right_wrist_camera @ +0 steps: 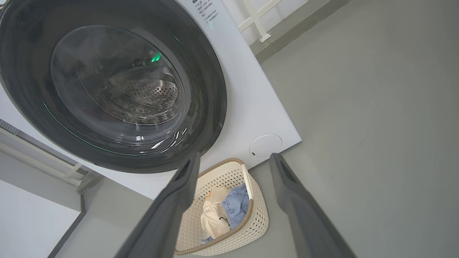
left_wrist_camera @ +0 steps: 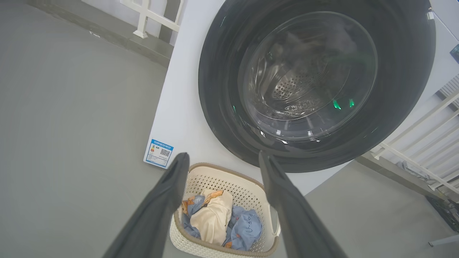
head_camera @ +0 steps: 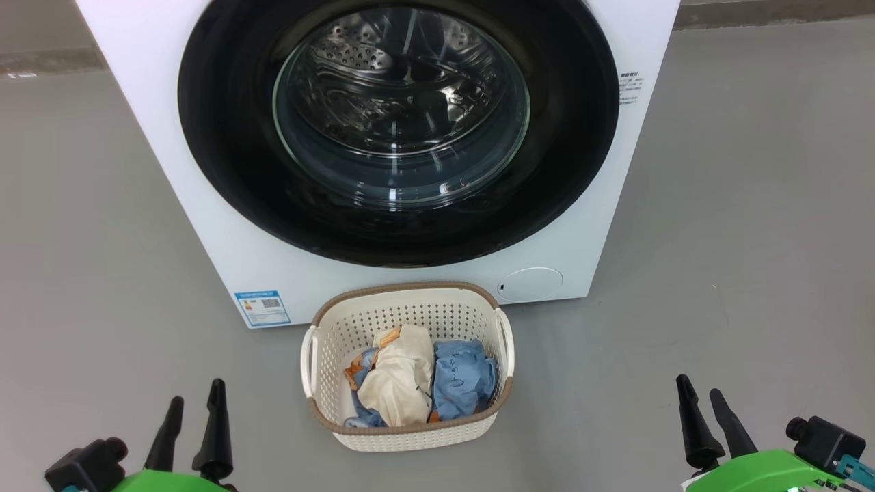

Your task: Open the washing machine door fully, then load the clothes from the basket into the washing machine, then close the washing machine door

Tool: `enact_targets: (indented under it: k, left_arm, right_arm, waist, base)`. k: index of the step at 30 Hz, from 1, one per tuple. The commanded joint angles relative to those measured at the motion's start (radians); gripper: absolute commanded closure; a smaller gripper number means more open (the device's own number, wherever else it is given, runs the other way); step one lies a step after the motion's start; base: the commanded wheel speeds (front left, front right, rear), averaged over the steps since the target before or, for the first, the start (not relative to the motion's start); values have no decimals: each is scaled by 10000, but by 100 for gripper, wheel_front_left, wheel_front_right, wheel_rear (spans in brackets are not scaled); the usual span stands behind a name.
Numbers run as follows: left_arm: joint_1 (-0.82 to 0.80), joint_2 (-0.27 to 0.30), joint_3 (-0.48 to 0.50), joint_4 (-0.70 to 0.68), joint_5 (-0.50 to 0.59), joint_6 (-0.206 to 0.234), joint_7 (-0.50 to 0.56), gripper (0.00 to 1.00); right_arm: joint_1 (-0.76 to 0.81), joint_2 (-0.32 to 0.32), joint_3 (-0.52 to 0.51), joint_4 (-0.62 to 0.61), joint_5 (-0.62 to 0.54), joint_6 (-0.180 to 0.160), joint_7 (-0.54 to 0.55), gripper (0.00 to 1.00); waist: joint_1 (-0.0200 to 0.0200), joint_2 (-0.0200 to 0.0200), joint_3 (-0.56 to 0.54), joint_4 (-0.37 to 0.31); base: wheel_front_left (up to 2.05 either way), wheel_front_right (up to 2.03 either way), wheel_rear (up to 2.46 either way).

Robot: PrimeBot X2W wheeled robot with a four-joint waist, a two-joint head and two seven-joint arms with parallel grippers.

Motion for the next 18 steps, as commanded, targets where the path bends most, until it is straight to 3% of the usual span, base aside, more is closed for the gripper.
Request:
enact_targets:
  k: [1, 18]
  left_arm:
    - [-146, 219, 205, -319, 273, -19, -123, 0]
    - [-75, 300, 181, -358, 2286, -23, -622, 0]
  right_arm:
    - [-400, -52, 196, -228, -289, 12, -143, 0]
    - [-393, -45, 251, -138, -1815, 15, -640, 0]
  waist:
    - [-1, 0, 2, 1]
    - [-1, 0, -22, -45]
  base:
    - [0, 0, 0]
    - [0, 0, 0]
